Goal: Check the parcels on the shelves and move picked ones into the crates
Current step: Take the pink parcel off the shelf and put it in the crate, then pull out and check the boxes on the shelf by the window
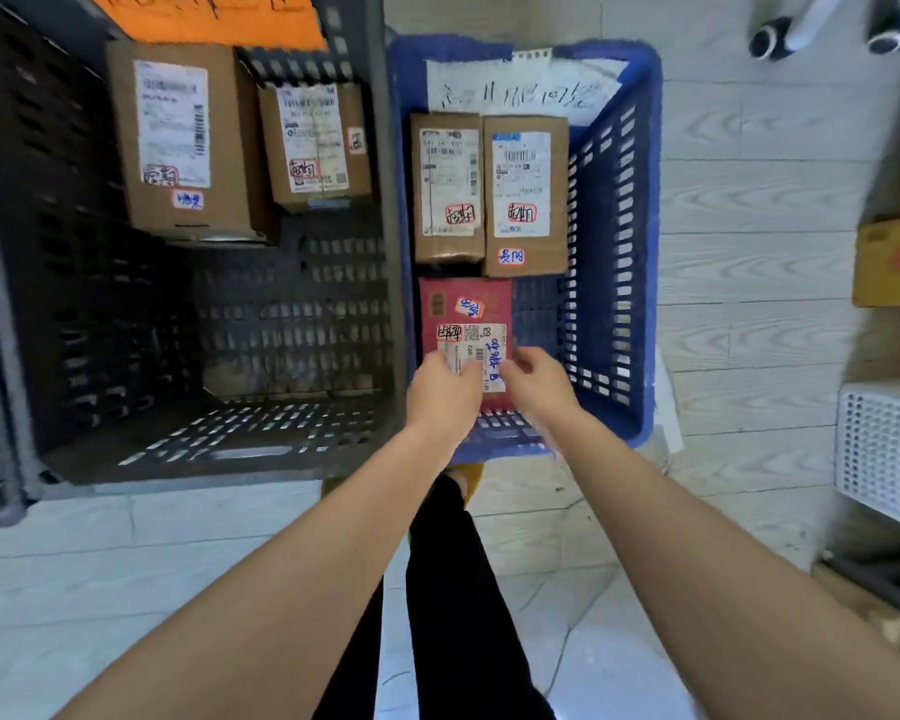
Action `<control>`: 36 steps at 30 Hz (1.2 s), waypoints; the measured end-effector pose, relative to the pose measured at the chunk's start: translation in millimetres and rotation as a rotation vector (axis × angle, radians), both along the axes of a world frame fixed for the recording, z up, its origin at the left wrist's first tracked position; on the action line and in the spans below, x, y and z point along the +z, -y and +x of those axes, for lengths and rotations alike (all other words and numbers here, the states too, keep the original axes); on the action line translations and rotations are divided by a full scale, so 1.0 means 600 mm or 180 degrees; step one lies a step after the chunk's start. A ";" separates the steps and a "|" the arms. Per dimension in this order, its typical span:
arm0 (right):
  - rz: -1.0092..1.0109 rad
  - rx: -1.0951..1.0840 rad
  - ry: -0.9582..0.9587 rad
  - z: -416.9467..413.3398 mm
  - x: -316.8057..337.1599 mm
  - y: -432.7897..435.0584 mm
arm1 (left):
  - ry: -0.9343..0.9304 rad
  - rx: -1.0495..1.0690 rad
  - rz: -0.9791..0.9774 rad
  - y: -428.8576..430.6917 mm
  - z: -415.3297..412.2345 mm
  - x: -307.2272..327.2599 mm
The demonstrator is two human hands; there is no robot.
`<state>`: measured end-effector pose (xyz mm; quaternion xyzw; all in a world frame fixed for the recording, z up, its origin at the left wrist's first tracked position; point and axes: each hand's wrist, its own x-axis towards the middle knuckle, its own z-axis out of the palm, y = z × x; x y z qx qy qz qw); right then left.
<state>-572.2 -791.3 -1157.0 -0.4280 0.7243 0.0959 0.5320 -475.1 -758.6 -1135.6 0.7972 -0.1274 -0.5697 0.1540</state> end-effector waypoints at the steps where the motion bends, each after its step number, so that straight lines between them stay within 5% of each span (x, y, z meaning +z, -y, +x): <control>1: -0.0059 0.0001 0.0012 0.008 0.042 0.003 | -0.0039 0.0071 -0.0071 -0.004 0.014 0.036; 10: -0.0320 0.0077 0.1127 0.226 0.405 -0.003 | 0.0391 0.1036 -0.0525 -0.104 0.240 0.372; 19: -0.0288 0.1370 0.2192 0.464 0.725 -0.210 | 0.0862 0.2721 -0.1070 -0.415 0.398 0.698; 25: -0.0221 0.2369 0.2759 0.592 0.862 -0.472 | 0.1400 0.3890 -0.1376 -0.748 0.428 0.834; 36: 0.0349 0.4121 0.3356 0.659 0.975 -1.165 | 0.2729 0.5367 -0.1214 -1.414 0.332 0.944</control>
